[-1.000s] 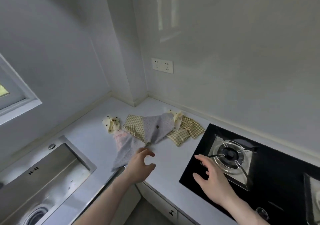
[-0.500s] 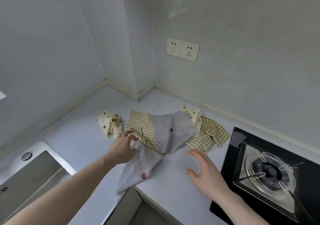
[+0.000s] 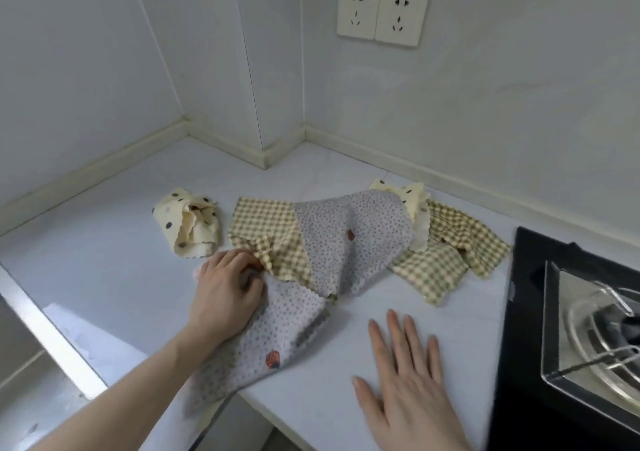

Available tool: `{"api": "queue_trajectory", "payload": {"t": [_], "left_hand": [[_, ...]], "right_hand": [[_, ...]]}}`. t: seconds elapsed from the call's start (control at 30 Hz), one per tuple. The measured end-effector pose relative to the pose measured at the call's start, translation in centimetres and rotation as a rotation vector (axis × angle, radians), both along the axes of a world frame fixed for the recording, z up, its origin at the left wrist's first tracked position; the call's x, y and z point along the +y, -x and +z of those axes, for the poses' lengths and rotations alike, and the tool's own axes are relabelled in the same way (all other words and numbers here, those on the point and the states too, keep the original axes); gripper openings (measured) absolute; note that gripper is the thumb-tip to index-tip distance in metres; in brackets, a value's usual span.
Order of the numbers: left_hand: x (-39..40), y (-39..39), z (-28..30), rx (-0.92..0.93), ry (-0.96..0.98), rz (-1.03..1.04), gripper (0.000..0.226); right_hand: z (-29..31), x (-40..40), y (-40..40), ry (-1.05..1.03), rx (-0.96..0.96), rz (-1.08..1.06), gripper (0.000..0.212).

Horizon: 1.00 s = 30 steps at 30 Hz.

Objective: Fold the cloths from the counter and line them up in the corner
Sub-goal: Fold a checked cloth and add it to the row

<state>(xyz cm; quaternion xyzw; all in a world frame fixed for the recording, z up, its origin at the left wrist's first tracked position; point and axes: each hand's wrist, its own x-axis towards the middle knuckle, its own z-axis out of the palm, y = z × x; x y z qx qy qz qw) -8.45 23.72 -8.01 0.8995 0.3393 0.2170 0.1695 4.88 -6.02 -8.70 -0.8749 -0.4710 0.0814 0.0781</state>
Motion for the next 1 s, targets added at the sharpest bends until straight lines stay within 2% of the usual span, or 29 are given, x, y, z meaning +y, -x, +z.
{"api": "queue_trajectory", "payload": {"t": [0.1,0.23,0.3,0.37,0.47,0.57,0.67,0.83,0.9,1.0], "left_hand": [[-0.2,0.4,-0.3,-0.092,-0.096,0.013,0.027],[-0.4,1.0,-0.5,-0.315,-0.228,0.02,0.014],[-0.3,1.0,-0.6,-0.377,-0.227,0.024,0.017],[-0.2,0.8,-1.0,-0.363,-0.211,0.01,0.021],[-0.2,0.7,-1.2,-0.22,-0.185,0.006,0.02],[-1.0,0.7,-0.7,-0.128,-0.208,0.018,0.038],[-1.9,0.9,-0.1,-0.166,-0.238,0.043,0.042],[-3.3,1.2,5.6,-0.222,-0.166,0.129,0.039],[-4.2,1.3,9.2,-0.241,-0.199,0.109,0.039],[-6.0,1.8,14.3,-0.283,-0.261,0.081,0.04]], "right_hand": [[-1.0,0.1,0.1,-0.065,-0.121,0.01,0.082],[-2.2,0.0,0.3,-0.041,-0.142,0.018,0.079],[-1.6,-0.1,0.4,-0.013,-0.13,0.025,0.082],[-0.9,-0.1,0.4,0.0,-0.106,0.04,0.095],[-0.4,-0.6,0.8,0.026,-0.052,0.044,0.098],[-0.3,-1.0,1.3,-0.005,-0.033,0.025,0.086],[-0.7,-1.1,1.3,-0.047,-0.02,0.013,0.078],[1.7,-2.7,2.6,-0.094,0.134,0.004,0.075],[3.2,-3.9,3.1,-0.156,0.207,-0.016,0.075],[5.7,-5.8,4.0,-0.256,0.221,-0.045,0.065]]}}
